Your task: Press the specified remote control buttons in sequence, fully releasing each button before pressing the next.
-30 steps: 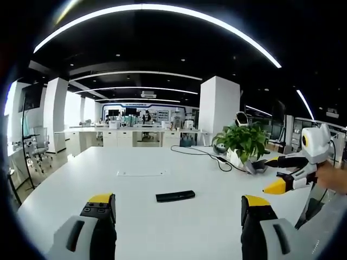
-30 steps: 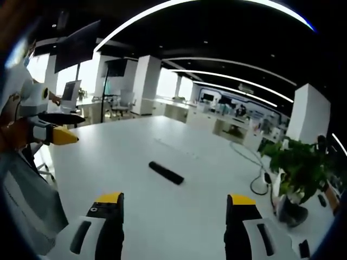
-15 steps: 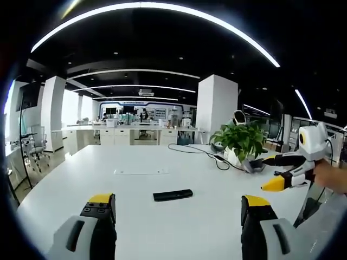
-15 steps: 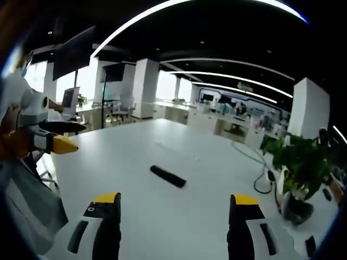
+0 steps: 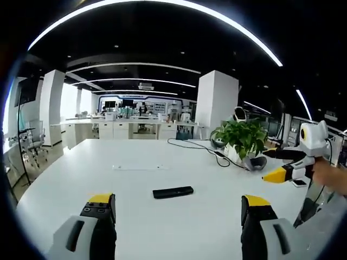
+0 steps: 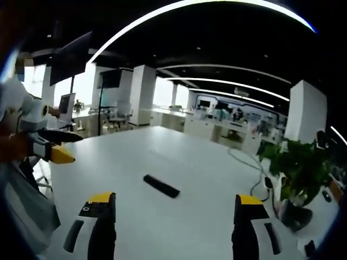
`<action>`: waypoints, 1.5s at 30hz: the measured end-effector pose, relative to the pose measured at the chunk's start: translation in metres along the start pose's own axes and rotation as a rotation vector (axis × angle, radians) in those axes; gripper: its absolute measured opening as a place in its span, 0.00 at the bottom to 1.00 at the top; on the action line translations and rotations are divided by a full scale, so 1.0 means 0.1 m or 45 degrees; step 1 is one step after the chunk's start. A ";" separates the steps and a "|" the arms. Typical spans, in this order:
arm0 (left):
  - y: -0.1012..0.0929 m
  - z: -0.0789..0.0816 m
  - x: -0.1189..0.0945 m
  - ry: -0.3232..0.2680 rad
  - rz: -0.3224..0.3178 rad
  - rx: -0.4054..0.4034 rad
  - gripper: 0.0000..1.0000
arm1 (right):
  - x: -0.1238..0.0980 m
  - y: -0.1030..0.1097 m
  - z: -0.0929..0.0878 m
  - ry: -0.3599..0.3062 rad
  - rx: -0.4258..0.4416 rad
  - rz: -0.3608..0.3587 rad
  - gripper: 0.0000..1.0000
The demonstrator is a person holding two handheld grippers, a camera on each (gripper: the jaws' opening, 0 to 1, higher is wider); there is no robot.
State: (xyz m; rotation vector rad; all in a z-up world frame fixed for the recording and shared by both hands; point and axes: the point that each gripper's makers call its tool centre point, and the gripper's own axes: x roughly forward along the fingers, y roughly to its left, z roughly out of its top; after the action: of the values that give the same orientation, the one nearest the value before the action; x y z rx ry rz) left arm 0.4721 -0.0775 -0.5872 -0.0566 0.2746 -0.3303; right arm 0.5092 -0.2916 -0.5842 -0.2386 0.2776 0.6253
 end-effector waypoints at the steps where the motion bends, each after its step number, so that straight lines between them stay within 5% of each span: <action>1: 0.01 0.01 0.00 0.001 0.002 0.008 1.00 | 0.01 0.00 0.01 -0.006 0.004 0.007 0.93; 27: 0.09 0.00 0.11 0.050 -0.056 0.076 1.00 | 0.16 0.03 0.22 -0.066 0.036 0.065 0.99; 38: 0.23 0.23 0.38 0.033 -0.119 0.189 1.00 | 0.37 -0.07 0.24 -0.035 -0.027 0.094 0.99; 45: 0.26 0.21 0.60 0.071 -0.191 0.269 1.00 | 0.52 -0.20 0.17 0.013 -0.091 0.112 0.99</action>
State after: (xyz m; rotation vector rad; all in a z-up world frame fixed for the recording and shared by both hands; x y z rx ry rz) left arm 0.5405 -0.0727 -0.5849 0.1411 0.2902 -0.5088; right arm 0.5646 -0.2742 -0.5820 -0.2994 0.2771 0.7216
